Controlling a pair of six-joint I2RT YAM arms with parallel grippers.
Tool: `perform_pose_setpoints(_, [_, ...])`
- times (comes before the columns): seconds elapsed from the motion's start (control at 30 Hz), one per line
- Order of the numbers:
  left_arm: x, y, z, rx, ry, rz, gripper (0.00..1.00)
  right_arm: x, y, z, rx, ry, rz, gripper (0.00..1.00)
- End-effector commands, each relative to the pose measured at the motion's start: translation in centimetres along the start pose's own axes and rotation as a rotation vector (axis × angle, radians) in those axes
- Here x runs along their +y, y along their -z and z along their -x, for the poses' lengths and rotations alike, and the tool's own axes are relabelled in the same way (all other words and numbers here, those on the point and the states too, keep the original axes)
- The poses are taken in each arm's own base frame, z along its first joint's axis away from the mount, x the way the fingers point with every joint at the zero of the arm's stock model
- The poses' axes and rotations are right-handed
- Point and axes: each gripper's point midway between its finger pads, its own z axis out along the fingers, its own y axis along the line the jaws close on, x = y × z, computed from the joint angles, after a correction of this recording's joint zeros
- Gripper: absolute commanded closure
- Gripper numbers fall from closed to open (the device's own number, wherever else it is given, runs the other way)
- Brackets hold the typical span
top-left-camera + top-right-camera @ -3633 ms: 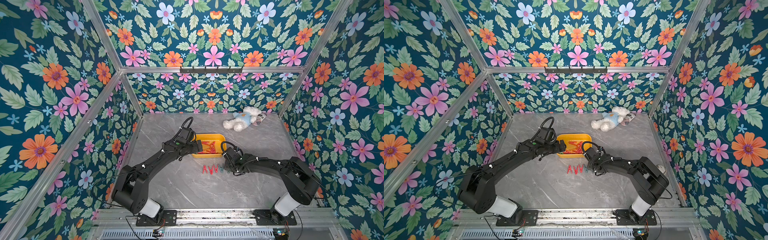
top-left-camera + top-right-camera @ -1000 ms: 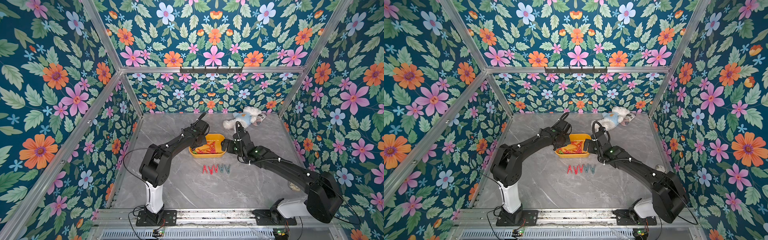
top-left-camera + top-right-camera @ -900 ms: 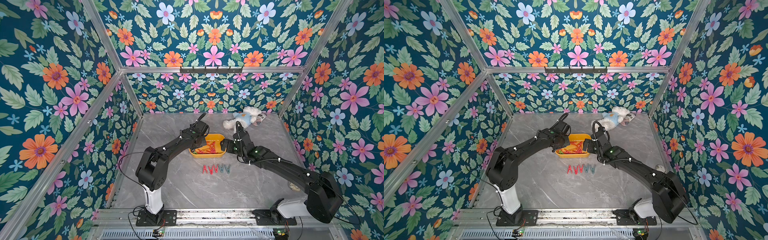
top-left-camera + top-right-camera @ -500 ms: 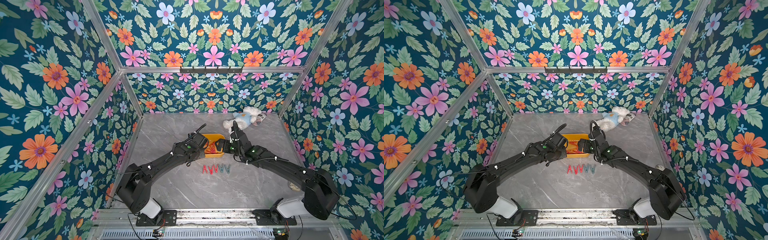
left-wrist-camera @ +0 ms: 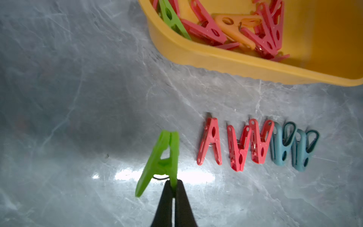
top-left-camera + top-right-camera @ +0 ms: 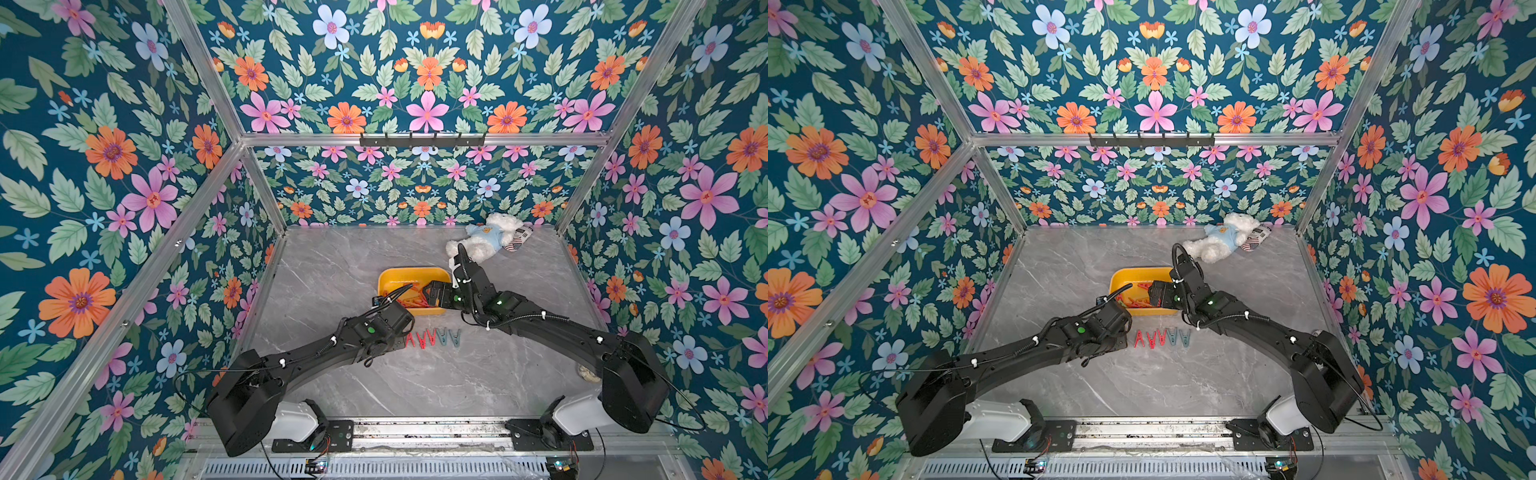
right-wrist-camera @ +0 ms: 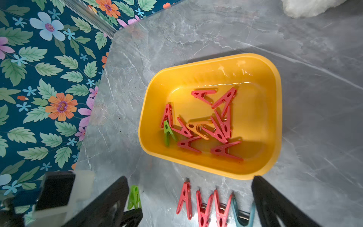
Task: Take the clothespins out of the storage box
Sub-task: Place the clothespin at the center of the board.
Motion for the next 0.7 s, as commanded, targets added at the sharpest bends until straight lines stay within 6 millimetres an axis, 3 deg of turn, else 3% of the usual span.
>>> perform_pose_setpoints(0.0, [-0.8, -0.9, 0.1, -0.003, 0.001, -0.022, 0.97, 0.0, 0.4, 0.3, -0.020, -0.009, -0.005, 0.01])
perform_pose_setpoints(0.67, [-1.9, -4.8, -0.5, 0.064, -0.081, 0.019, 0.98, -1.0, 1.3, 0.0, -0.040, -0.028, -0.038, 0.01])
